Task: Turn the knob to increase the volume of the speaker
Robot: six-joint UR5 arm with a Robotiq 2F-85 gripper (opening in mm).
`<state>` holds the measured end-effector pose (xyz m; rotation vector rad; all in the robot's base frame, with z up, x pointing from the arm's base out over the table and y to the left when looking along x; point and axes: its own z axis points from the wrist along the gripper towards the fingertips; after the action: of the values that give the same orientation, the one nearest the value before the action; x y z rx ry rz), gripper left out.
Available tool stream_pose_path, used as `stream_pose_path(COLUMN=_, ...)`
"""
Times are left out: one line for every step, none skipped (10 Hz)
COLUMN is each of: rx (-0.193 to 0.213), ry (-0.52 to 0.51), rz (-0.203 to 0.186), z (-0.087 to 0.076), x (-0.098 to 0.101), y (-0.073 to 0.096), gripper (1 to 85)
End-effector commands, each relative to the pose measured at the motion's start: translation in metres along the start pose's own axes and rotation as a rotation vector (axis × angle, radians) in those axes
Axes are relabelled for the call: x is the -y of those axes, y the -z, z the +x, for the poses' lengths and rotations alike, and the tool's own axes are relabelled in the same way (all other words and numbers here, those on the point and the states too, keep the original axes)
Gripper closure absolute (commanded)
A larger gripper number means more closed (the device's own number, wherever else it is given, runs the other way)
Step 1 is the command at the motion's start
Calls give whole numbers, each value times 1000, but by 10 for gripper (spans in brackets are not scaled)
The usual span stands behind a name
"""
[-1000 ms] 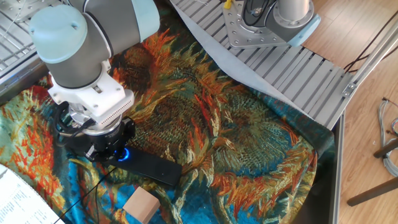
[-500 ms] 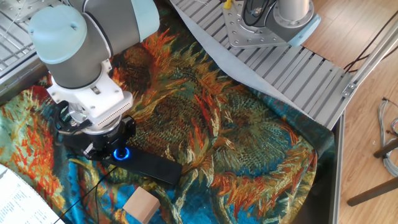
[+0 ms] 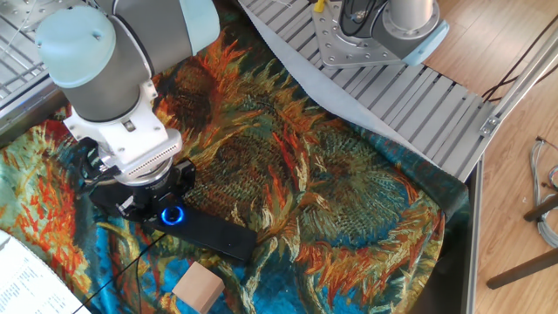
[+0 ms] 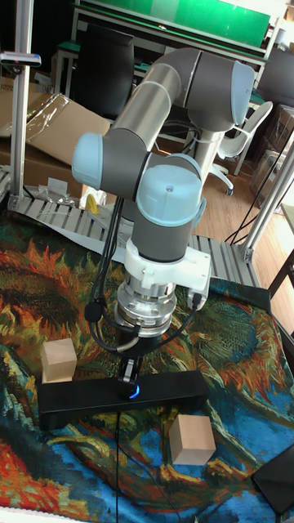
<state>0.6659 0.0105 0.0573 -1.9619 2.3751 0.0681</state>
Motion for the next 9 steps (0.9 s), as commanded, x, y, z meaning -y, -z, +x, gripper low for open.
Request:
stream_pose_path(rx=15, ry=-8, rz=-8, z=-3, x=-1, y=3, gripper=393)
stream_pose_path(rx=19, ry=-13, rz=-12, z=-4, x=-2, y=3, gripper=407)
stream_pose_path(rx=24, ry=-27, rz=-20, z=-5, x=-4, y=4, gripper=427)
stream_pose_path(rx=25, ry=-36, rz=-22, z=-6, x=-4, y=6, gripper=430)
stream_pose_path(rx=23, ry=-43, rz=-21, z=-8, x=-3, y=8, gripper=437)
stream_pose_path(rx=15, ry=-45, rz=-18, z=-8, x=0, y=10, gripper=457)
stream_pose_path(rx=7, ry=-46, rz=-12, z=-9, x=3, y=11, gripper=470)
stream_pose_path(rx=2, ry=-45, rz=-3, z=-10, x=7, y=10, gripper=480)
stream_pose_path(rx=2, ry=-43, rz=2, z=-10, x=9, y=8, gripper=483)
